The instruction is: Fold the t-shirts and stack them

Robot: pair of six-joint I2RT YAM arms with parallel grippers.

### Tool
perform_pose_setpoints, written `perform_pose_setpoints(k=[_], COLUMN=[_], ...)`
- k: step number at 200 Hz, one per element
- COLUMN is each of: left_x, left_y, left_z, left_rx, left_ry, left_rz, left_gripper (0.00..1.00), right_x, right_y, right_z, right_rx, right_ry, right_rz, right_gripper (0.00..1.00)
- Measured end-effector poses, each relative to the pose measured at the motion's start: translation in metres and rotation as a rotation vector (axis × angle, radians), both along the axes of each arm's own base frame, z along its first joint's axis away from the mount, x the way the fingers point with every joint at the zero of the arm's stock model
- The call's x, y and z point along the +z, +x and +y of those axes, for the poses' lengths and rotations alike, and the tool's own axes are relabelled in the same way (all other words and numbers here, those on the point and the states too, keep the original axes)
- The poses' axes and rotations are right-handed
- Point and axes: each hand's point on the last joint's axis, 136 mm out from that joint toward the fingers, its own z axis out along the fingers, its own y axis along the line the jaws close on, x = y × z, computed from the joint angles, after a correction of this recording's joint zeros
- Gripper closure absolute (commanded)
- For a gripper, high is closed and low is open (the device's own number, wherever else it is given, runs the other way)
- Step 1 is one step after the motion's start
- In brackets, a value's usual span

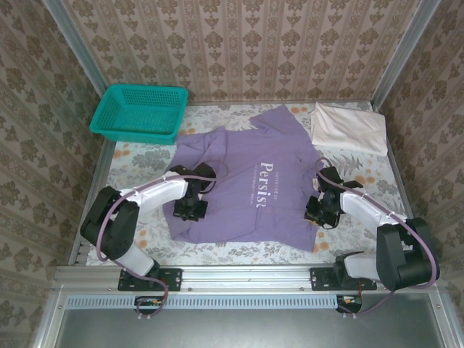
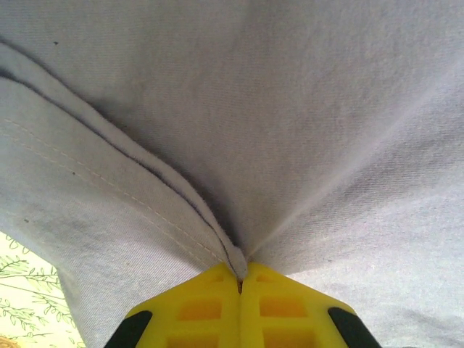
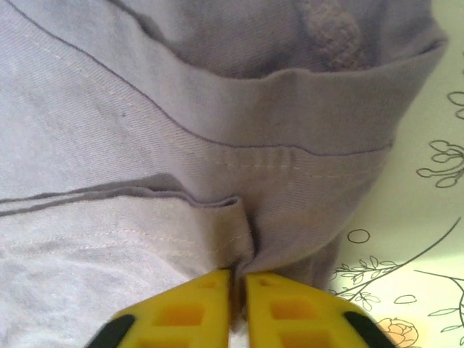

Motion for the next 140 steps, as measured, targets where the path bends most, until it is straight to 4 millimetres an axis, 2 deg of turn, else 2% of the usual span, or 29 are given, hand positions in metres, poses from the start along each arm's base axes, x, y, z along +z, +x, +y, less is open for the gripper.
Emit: perform_pose_setpoints(k=[33,52,106,123,140], left_x=[0.0048,0.0046,0.0021,0.0021,0.002], left_y=[0.0008,-0.0003,-0.0033,-0.0036,-0.0042], left_z=[0.0015,0.0027,0.0062,0.0055,0.0046], left_rx=[0.004,0.004,0.014,0.014,0.014], left_ry=[-0.002,0.0,0.005,0.001,-0.004], left_rz=[-0.017,-0.017,-0.006,-0.004,-0.001], left_gripper=[1.0,0.91,0.84,0.79,0.8], right_x=[0.0006,0.0022,0.0046,0.0048,0.0049], right_y=[-0.0021,-0.0027,-0.0035,-0.0038,-0.004], right_z=[0.0004,0.0008,0.0012,0.0019,0.0028], right_rx=[-0.001,0.0,0.002,0.003,0.005], right_ry=[0.003,0.007,0.008,0.011,0.015], right_rz=[0.008,0.006,0.0,0.001,0.001], right_gripper=[0.79,0.79,0.78,0.77,0.78])
